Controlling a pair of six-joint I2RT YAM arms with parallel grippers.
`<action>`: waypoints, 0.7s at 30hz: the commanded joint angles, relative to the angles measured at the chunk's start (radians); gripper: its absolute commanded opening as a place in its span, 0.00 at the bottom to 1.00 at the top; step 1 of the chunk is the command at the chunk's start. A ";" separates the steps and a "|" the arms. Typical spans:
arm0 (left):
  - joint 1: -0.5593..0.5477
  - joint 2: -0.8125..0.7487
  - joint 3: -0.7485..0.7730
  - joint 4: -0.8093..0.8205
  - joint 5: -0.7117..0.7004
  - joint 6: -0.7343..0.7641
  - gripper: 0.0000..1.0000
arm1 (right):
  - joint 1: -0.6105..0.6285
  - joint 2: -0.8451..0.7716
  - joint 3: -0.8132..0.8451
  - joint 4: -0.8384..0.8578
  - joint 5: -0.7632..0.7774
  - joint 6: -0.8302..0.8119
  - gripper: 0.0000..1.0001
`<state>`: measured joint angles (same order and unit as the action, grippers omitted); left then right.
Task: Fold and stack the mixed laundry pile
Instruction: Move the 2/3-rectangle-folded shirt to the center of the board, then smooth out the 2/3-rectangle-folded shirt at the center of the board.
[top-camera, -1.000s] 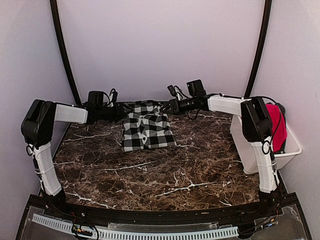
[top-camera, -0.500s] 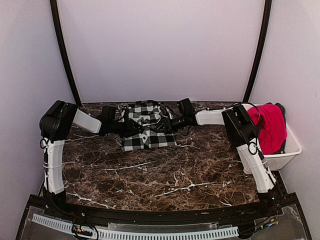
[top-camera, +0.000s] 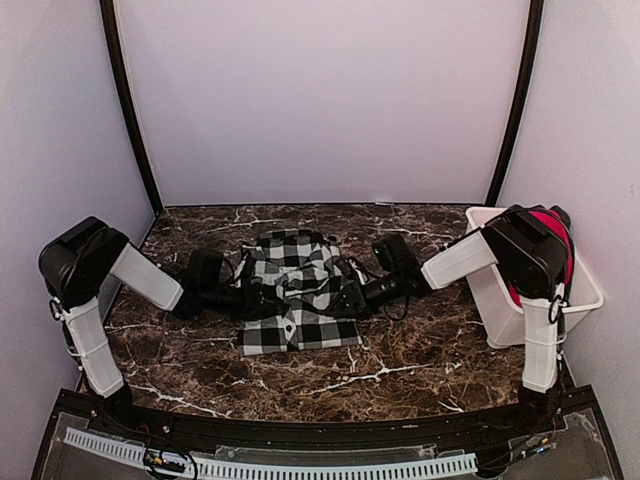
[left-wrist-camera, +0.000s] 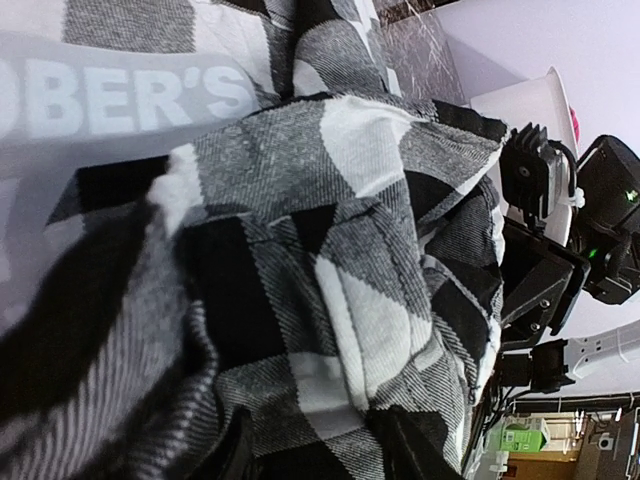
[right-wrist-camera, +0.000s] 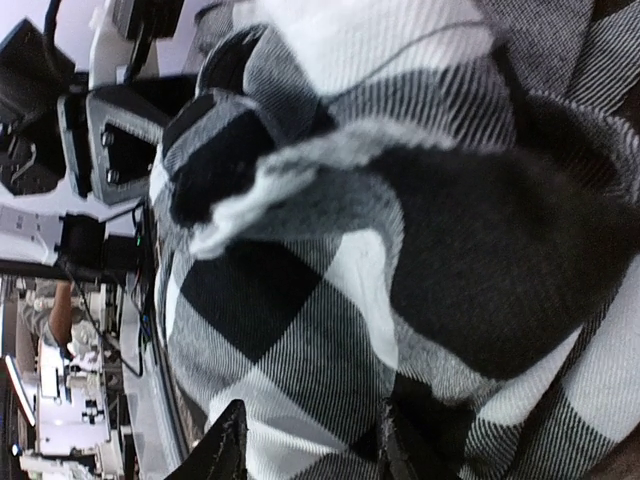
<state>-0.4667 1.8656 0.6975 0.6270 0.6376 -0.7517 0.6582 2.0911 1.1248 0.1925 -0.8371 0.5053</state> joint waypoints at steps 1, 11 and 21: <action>-0.008 -0.199 -0.124 -0.089 -0.054 0.023 0.44 | 0.042 -0.167 -0.168 0.162 0.011 0.089 0.41; -0.120 -0.538 0.023 -0.477 -0.242 0.292 0.67 | 0.050 -0.361 -0.288 0.101 0.122 0.103 0.37; -0.208 -0.279 0.406 -0.719 -0.277 0.643 0.60 | 0.113 -0.318 -0.365 0.151 0.201 0.208 0.36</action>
<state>-0.6373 1.4906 0.9901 0.0517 0.3820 -0.2901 0.7540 1.7538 0.7940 0.2916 -0.6800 0.6598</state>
